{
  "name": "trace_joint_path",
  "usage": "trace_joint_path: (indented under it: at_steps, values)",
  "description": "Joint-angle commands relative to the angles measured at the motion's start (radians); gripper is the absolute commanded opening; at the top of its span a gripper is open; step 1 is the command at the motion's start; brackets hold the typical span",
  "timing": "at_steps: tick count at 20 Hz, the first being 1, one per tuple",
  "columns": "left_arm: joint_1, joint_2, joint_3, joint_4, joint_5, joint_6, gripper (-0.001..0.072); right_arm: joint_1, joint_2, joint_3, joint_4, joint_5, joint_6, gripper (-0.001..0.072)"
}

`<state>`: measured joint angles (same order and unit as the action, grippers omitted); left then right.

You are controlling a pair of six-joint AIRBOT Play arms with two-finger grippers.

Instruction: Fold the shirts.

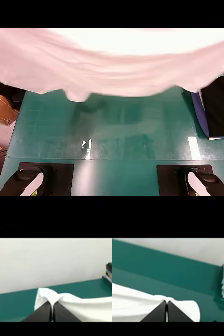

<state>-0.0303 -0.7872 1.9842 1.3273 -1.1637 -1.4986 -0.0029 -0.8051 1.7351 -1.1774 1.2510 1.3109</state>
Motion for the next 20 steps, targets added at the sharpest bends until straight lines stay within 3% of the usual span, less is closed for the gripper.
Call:
trace_joint_path:
  at_steps: [1, 5, 7, 12, 15, 18, 19, 20]
  values:
    - [0.000, -0.015, 0.050, 0.002, -0.028, -0.014, 0.0025, -0.061, 0.034, 0.038, -0.001, 0.074, 0.056, 0.0012]
    - [0.000, -0.173, -0.054, 0.005, -0.082, -0.008, 0.0025, -0.030, -0.114, 0.020, 0.005, 0.277, 0.166, 0.0012]
    - [0.000, -0.306, -0.096, 0.004, -0.113, 0.015, 0.0025, 0.020, -0.211, -0.055, -0.005, 0.304, 0.201, 0.0012]
    - [0.000, -0.713, -0.124, -0.003, -0.189, 0.014, 0.0026, 0.115, -0.508, -0.266, -0.004, 0.194, 0.199, 0.0012]
    - [0.000, -0.894, -0.124, -0.002, -0.106, 0.014, 0.0027, 0.120, -0.675, -0.289, 0.011, 0.071, 0.180, 0.0013]
    - [0.000, -0.973, -0.124, 0.000, -0.015, 0.014, 0.0028, 0.119, -0.782, -0.225, 0.008, 0.060, 0.180, 0.0016]
    - [0.000, -0.977, -0.124, 0.003, -0.002, 0.015, 0.0055, 0.119, -0.803, -0.195, 0.008, 0.062, 0.180, 0.0050]
    - [0.002, -0.976, -0.122, 0.012, 0.005, 0.014, 0.0318, 0.119, -0.818, -0.164, 0.008, 0.062, 0.180, 0.0253]
